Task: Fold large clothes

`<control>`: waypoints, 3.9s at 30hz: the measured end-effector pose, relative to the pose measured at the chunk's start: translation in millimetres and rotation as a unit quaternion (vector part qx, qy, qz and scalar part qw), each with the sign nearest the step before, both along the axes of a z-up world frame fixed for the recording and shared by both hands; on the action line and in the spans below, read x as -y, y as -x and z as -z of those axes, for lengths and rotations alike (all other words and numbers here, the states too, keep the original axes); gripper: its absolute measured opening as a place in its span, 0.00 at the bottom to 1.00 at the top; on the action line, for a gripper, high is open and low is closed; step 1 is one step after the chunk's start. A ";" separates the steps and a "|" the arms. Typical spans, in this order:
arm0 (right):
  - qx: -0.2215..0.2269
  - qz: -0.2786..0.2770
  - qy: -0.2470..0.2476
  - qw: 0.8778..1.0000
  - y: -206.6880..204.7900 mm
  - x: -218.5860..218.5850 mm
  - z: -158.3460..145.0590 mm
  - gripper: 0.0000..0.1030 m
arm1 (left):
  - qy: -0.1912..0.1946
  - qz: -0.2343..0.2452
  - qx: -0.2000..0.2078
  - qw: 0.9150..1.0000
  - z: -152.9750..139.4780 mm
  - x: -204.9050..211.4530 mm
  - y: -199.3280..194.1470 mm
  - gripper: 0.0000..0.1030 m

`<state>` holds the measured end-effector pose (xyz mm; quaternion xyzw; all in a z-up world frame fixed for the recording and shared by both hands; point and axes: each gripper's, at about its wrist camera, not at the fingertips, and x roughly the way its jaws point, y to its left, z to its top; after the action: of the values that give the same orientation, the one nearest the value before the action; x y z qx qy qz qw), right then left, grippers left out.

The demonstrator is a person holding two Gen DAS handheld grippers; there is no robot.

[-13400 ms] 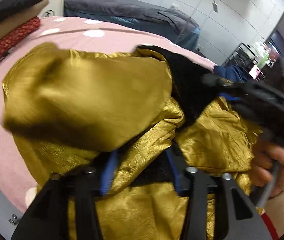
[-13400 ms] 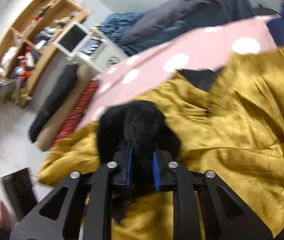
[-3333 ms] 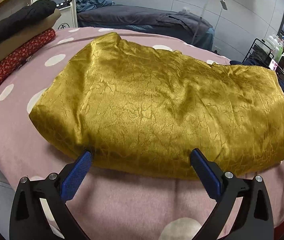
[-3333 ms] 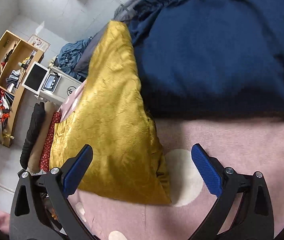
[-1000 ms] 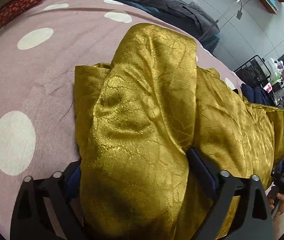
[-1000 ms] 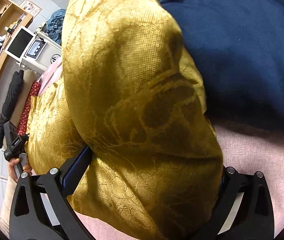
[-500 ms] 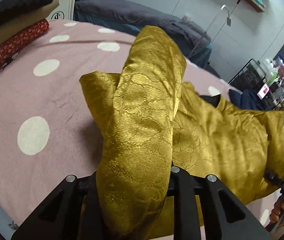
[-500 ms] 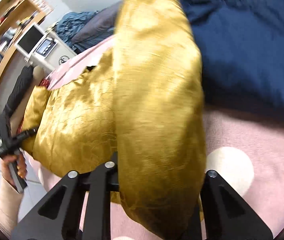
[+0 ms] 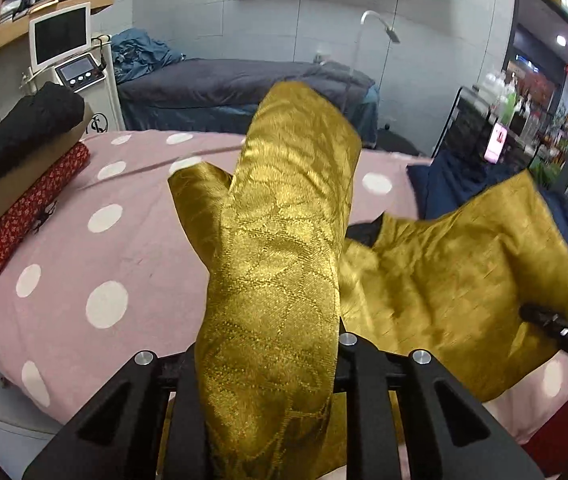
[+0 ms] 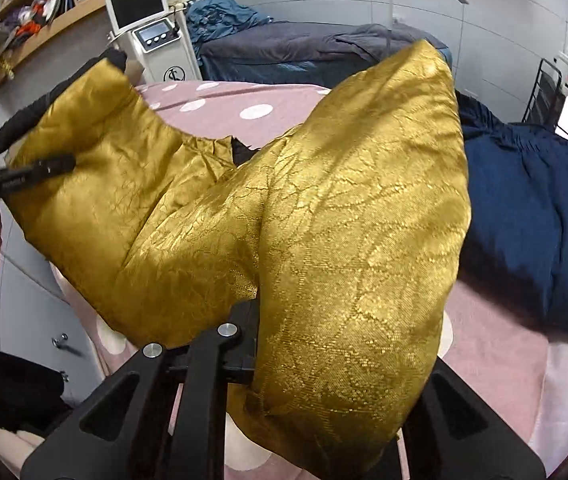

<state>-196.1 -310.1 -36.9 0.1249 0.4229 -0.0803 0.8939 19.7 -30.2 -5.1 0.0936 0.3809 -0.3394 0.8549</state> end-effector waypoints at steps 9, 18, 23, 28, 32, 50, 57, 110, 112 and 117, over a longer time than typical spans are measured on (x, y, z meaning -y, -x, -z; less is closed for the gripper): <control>0.075 0.021 0.081 0.994 10.3 39.0 -92.3 0.12 | 0.070 0.074 0.074 0.992 -88.4 66.6 31.2 0.16; 0.098 0.135 0.204 0.965 64.2 158.5 -179.4 0.12 | 0.138 0.172 0.084 0.972 -128.3 207.1 58.2 0.16; 0.070 0.262 0.209 0.940 135.2 256.0 -185.5 0.12 | 0.108 0.223 0.018 0.969 -84.5 310.7 58.9 0.16; 0.039 0.360 0.152 0.920 196.2 332.8 -137.9 0.14 | 0.036 0.234 -0.025 0.971 -12.6 384.8 58.4 0.16; 0.035 0.400 0.042 0.915 231.1 372.2 -68.7 0.21 | -0.020 0.218 -0.005 0.976 33.3 406.2 48.6 0.27; 0.170 0.542 -0.011 0.823 303.0 350.8 -52.4 0.84 | 0.040 0.095 0.051 0.993 -16.7 317.9 37.0 0.94; 0.110 0.543 0.021 0.832 306.7 303.0 -76.5 0.86 | -0.001 0.141 0.047 0.989 -25.9 312.1 91.9 0.94; -0.137 0.360 0.162 0.908 157.5 206.8 -100.2 0.86 | -0.146 0.176 0.007 0.973 -12.1 334.7 210.0 0.94; -0.136 0.361 0.161 0.908 158.0 206.8 -99.6 0.86 | -0.146 0.177 0.009 0.973 -13.1 334.7 210.3 0.94; -0.136 0.361 0.161 0.908 158.8 207.1 -98.6 0.86 | -0.147 0.178 0.014 0.973 -15.1 334.4 212.0 0.94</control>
<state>-354.9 -517.1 61.6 0.1117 0.4475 -0.4807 0.7458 -192.3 -364.6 10.0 0.2898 0.3918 -0.4250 0.7629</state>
